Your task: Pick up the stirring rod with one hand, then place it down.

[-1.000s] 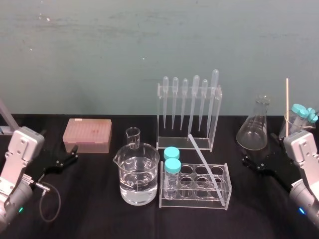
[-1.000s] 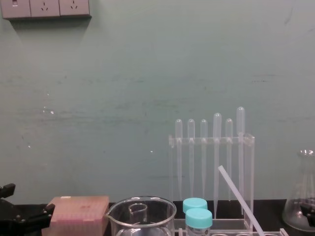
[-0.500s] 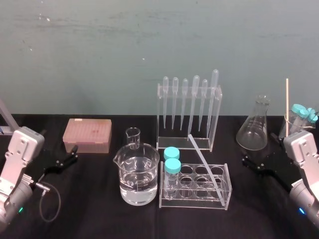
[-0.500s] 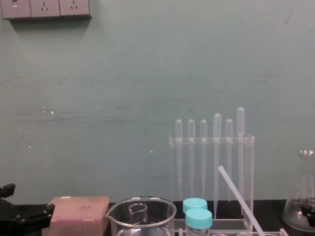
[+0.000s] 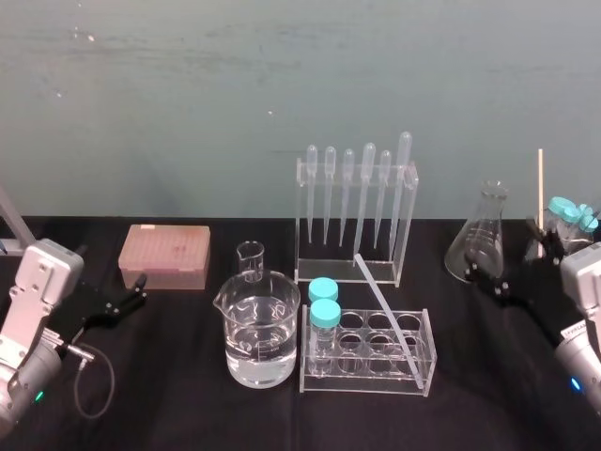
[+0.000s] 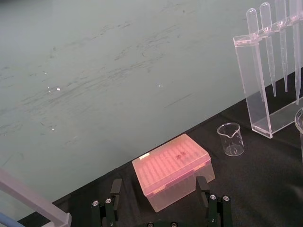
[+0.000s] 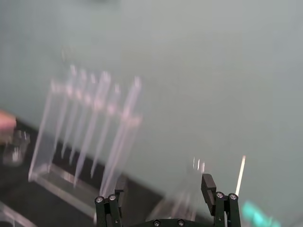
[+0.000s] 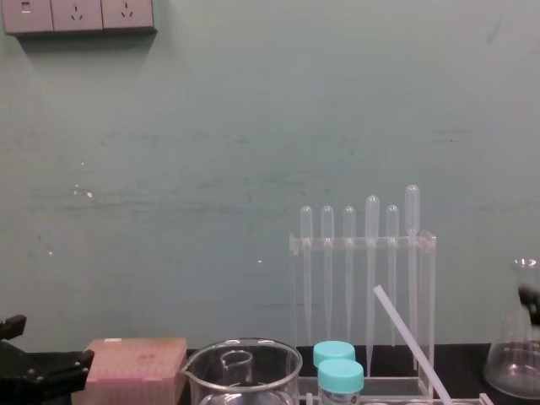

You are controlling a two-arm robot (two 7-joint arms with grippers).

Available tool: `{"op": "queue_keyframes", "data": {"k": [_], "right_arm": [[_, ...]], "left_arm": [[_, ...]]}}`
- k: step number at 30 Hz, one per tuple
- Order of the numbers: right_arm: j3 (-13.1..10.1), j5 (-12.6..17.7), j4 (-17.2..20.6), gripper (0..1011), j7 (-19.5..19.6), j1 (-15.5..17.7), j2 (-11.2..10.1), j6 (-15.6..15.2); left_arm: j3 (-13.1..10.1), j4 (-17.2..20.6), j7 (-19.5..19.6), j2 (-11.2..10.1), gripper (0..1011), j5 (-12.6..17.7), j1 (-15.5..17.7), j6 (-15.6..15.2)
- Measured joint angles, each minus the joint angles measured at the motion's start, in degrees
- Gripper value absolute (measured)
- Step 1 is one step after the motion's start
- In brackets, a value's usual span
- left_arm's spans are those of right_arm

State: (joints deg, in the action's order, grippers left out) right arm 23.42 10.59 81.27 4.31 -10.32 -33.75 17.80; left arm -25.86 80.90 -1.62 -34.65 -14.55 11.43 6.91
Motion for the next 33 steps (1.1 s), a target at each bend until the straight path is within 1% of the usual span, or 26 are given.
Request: {"op": "queue_keyframes", "data": {"k": [3, 4, 5, 6, 7, 8, 9, 10, 12, 13, 14, 15, 16, 18, 19, 21, 22, 23, 24, 28, 29, 30, 31, 33], "right_arm": [[-0.11, -1.78, 0.15, 1000, 0.01, -0.23, 0.18, 4.56], [0.09, -2.52, 0.16, 1000, -0.64, -0.65, 0.27, 7.11], [0.44, -2.59, 0.12, 1000, -2.11, -1.13, 0.38, 9.31], [0.72, -2.50, 0.01, 1000, -3.10, -1.47, 0.43, 10.37], [0.72, -2.50, 0.01, 1000, -3.10, -1.47, 0.43, 10.37], [1.31, -1.86, -0.25, 1000, -5.37, -2.19, 0.53, 12.25], [1.96, -0.60, -0.57, 1000, -7.95, -2.85, 0.62, 13.79], [1.96, -0.60, -0.57, 1000, -7.95, -2.85, 0.62, 13.79], [3.24, 2.43, -1.28, 1000, -13.17, -4.17, 0.85, 15.72], [3.58, 3.33, -1.49, 1000, -14.54, -4.49, 0.93, 16.06], [4.24, 5.54, -2.02, 1000, -17.57, -5.19, 1.12, 16.39], [4.24, 5.54, -2.02, 1000, -17.57, -5.19, 1.12, 16.39], [4.93, 7.96, -2.59, 1000, -20.43, -5.89, 1.37, 16.32], [5.42, 10.47, -3.11, 1000, -23.26, -6.50, 1.64, 15.62], [5.87, 12.74, -3.61, 1000, -25.65, -7.12, 1.90, 14.19], [6.21, 14.90, -4.04, 1000, -27.89, -7.67, 2.13, 12.11], [6.42, 16.92, -4.45, 1000, -29.63, -8.10, 2.37, 9.81], [6.50, 18.04, -4.67, 1000, -30.52, -8.36, 2.54, 8.34], [6.57, 19.68, -4.97, 1000, -31.70, -8.71, 2.77, 5.97], [6.69, 22.31, -5.56, 1000, -33.64, -9.40, 3.10, 0.98], [6.81, 23.11, -5.86, 1000, -34.34, -9.75, 3.20, -1.29], [6.87, 23.36, -5.99, 1000, -34.63, -9.88, 3.25, -2.18], [7.03, 23.97, -6.39, 1000, -35.37, -10.29, 3.39, -4.33], [7.21, 24.37, -6.80, 1000, -36.05, -10.70, 3.53, -5.94]], "left_arm": [[0.00, 0.00, 0.00, 0.00, 1000, 0.00, 0.00, 0.00], [0.00, 0.00, 0.00, 0.00, 1000, 0.00, 0.00, 0.00], [0.00, 0.00, 0.00, 0.00, 1000, 0.00, 0.00, 0.00], [0.00, 0.00, 0.00, 0.00, 1000, 0.00, 0.00, 0.00], [0.00, 0.00, 0.00, 0.00, 1000, 0.00, 0.00, 0.00], [0.00, 0.00, 0.00, 0.00, 1000, 0.00, 0.00, 0.00], [0.00, 0.00, 0.00, 0.00, 1000, 0.00, 0.00, 0.00], [0.00, 0.00, 0.00, 0.00, 1000, 0.00, 0.00, 0.00], [0.00, 0.00, 0.00, 0.00, 1000, 0.00, 0.00, 0.00], [0.00, 0.00, 0.00, 0.00, 1000, 0.00, 0.00, 0.00], [0.00, 0.00, 0.00, 0.00, 1000, 0.00, 0.00, 0.00], [0.00, 0.00, 0.00, 0.00, 1000, 0.00, 0.00, 0.00], [0.00, 0.00, 0.00, 0.00, 1000, 0.00, 0.00, 0.00], [0.00, 0.00, 0.00, 0.00, 1000, 0.00, 0.00, 0.00], [0.00, 0.00, 0.00, 0.00, 1000, 0.00, 0.00, 0.00], [0.00, 0.00, 0.00, 0.00, 1000, 0.00, 0.00, 0.00], [0.00, 0.00, 0.00, 0.00, 1000, 0.00, 0.00, 0.00], [0.00, 0.00, 0.00, 0.00, 1000, 0.00, 0.00, 0.00], [-0.01, 0.00, 0.00, 0.00, 1000, 0.00, 0.00, 0.00], [0.00, 0.00, 0.00, 0.00, 1000, 0.00, 0.00, 0.00], [0.00, 0.00, 0.00, 0.00, 1000, 0.00, 0.00, 0.00], [0.00, 0.00, 0.00, 0.00, 1000, 0.00, 0.00, 0.00], [0.00, 0.00, 0.00, 0.00, 1000, 0.00, 0.00, 0.00], [0.00, 0.00, 0.00, 0.00, 1000, 0.00, 0.00, 0.00]]}}
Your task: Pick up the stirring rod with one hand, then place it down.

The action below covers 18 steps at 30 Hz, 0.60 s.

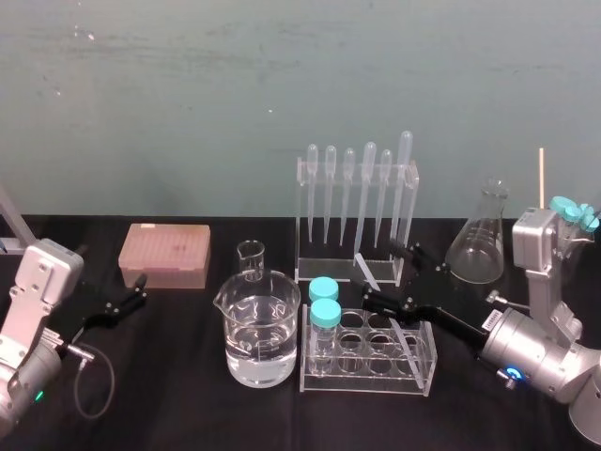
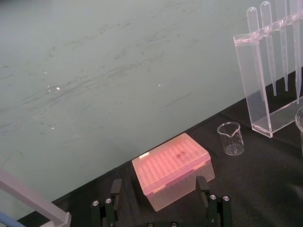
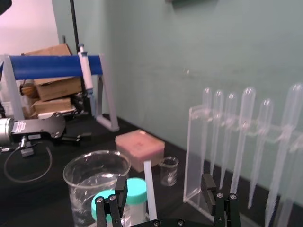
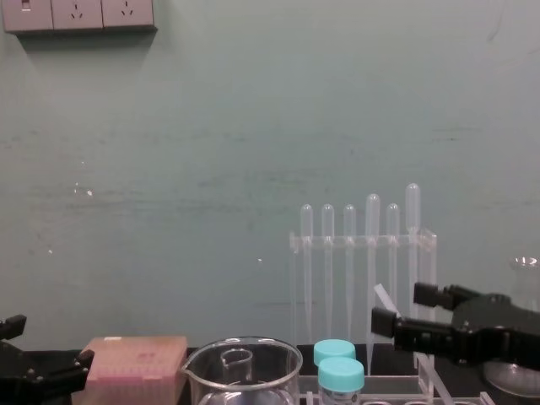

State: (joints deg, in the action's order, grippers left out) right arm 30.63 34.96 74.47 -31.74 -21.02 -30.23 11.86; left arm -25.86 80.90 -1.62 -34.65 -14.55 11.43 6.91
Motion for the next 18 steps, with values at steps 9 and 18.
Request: {"op": "queue_keyframes", "data": {"k": [9, 18], "right_arm": [[0.41, 1.04, -1.50, 1000, -3.47, -1.45, 0.68, -6.25], [0.34, 0.78, -1.59, 1000, -3.63, -1.57, 0.82, -7.31]], "left_arm": [[0.00, 0.00, 0.00, 0.00, 1000, 0.00, 0.00, 0.00], [0.00, 0.00, 0.00, 0.00, 1000, 0.00, 0.00, 0.00]]}}
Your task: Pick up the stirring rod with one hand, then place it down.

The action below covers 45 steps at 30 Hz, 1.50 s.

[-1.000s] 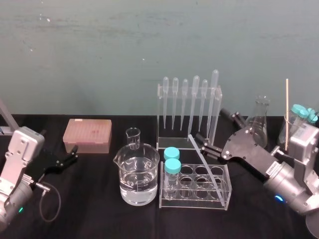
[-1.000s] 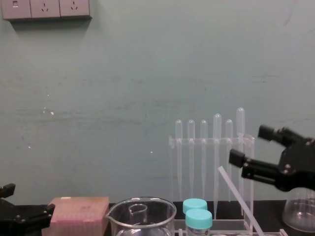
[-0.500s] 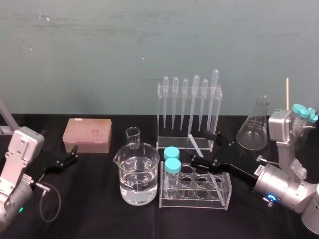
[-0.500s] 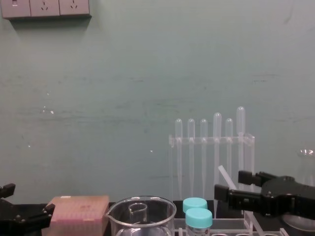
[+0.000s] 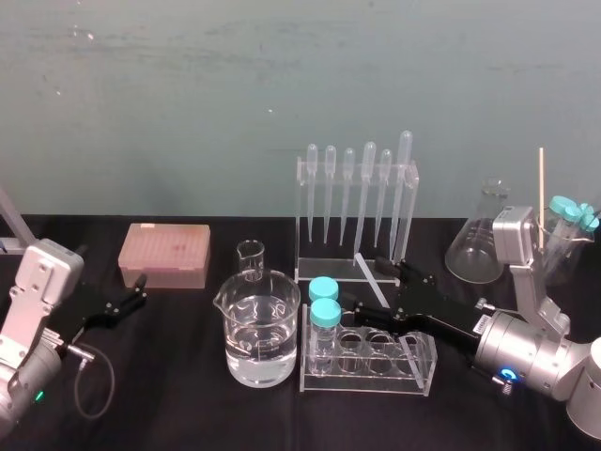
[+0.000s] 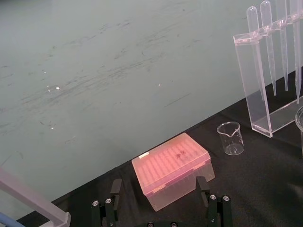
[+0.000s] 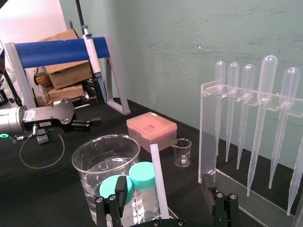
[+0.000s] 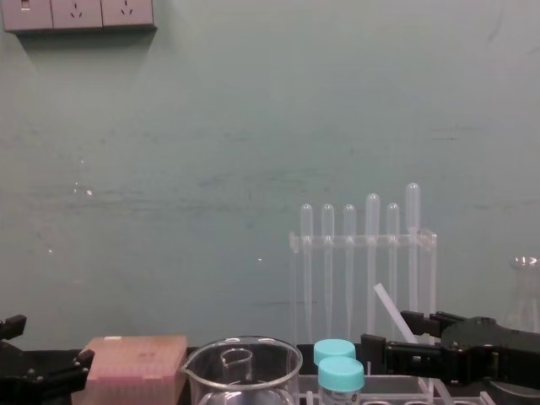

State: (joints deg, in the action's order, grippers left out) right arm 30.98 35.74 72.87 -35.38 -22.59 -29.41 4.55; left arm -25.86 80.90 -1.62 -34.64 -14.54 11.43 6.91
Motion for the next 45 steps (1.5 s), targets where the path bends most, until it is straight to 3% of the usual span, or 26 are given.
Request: {"op": "queue_keyframes", "data": {"k": [10, 15, 27, 30, 42, 45], "right_arm": [[-0.05, 0.02, -0.01, 1000, -0.04, 0.01, -0.04, 0.20], [-0.05, 0.04, -0.02, 927, -0.04, 0.03, -0.05, 0.24], [-0.05, 0.10, -0.01, 600, -0.03, 0.03, -0.06, 0.34], [-0.04, 0.10, -0.01, 456, -0.03, 0.03, -0.06, 0.37], [-0.04, 0.11, -0.01, 100, -0.03, 0.03, -0.06, 0.39], [-0.05, 0.11, -0.01, 70, -0.03, 0.03, -0.06, 0.39]], "left_arm": [[0.00, 0.00, 0.00, 0.00, 1000, 0.00, 0.00, 0.00], [0.00, 0.00, 0.00, 0.00, 1000, 0.00, 0.00, 0.00], [0.00, 0.00, 0.00, 0.00, 1000, 0.00, 0.00, 0.00], [0.00, 0.00, 0.00, 0.00, 1000, 0.00, 0.00, 0.00], [0.00, 0.00, 0.00, 0.00, 1000, 0.00, 0.00, 0.00], [0.00, 0.00, 0.00, 0.00, 1000, 0.00, 0.00, 0.00]]}}
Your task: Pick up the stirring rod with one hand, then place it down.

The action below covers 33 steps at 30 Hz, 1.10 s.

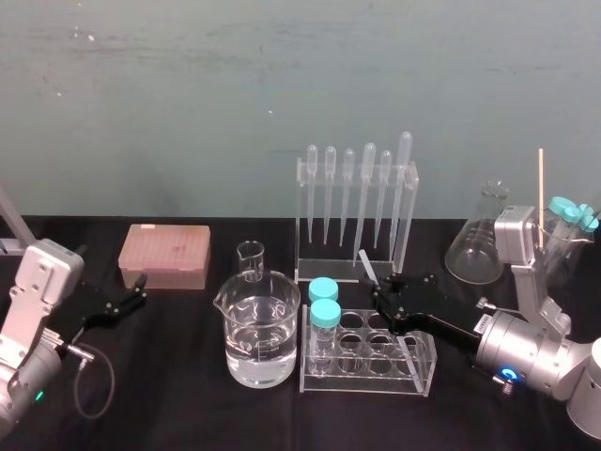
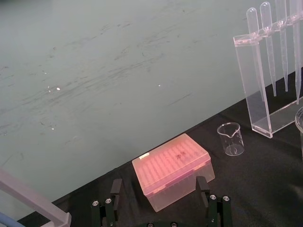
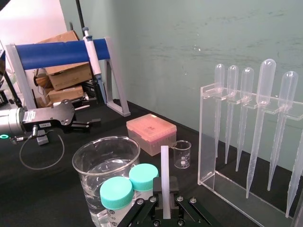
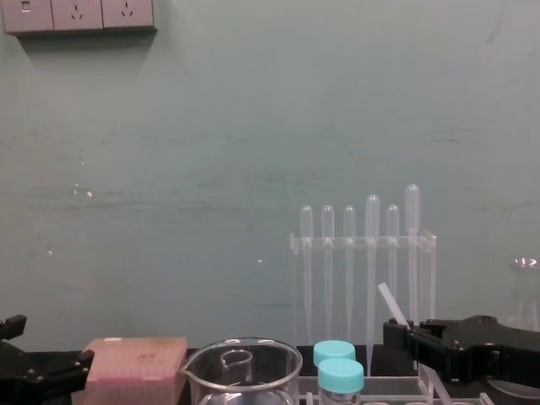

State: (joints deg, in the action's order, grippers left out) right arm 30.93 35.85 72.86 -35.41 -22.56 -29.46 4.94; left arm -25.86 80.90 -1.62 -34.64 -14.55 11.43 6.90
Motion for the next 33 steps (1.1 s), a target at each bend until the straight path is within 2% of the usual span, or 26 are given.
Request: {"op": "queue_keyframes", "data": {"k": [7, 11, 13, 16, 17, 20, 28, 30, 33], "right_arm": [[-0.01, -0.03, 0.00, 70, 0.00, 0.01, 0.01, 0.01], [-0.87, -1.36, 0.29, 70, 0.72, 0.54, 0.41, 2.62], [-1.82, -3.24, 0.79, 70, 1.84, 1.04, 0.84, 6.50], [-2.61, -4.52, 1.07, 70, 2.31, 1.38, 1.28, 9.94], [-3.19, -5.27, 1.16, 70, 2.49, 1.60, 1.67, 12.32], [-4.44, -5.48, 1.13, 70, 2.17, 1.93, 2.61, 16.90], [-7.93, -1.30, -0.49, 69, -1.89, 1.26, 5.34, 24.46], [-9.28, -0.33, -1.21, 69, -2.98, 1.06, 6.08, 27.50], [-10.62, 1.23, -2.31, 70, -4.57, 0.86, 6.79, 30.23]], "left_arm": [[0.00, 0.00, 0.00, 0.00, 1000, 0.00, 0.00, 0.00], [-0.01, 0.00, 0.00, 0.00, 1000, 0.00, 0.00, 0.00], [0.00, 0.00, 0.00, 0.00, 1000, 0.00, 0.00, 0.00], [0.00, 0.00, 0.00, 0.00, 1000, 0.00, 0.00, 0.00], [0.00, 0.00, 0.00, 0.00, 1000, 0.00, 0.00, 0.00], [0.00, 0.00, 0.00, 0.00, 1000, 0.00, 0.00, 0.00], [0.00, 0.00, 0.00, 0.00, 1000, 0.00, 0.00, 0.00], [0.00, 0.00, 0.00, 0.00, 1000, 0.00, 0.00, 0.00], [0.00, 0.00, 0.00, 0.00, 1000, 0.00, 0.00, 0.00]]}}
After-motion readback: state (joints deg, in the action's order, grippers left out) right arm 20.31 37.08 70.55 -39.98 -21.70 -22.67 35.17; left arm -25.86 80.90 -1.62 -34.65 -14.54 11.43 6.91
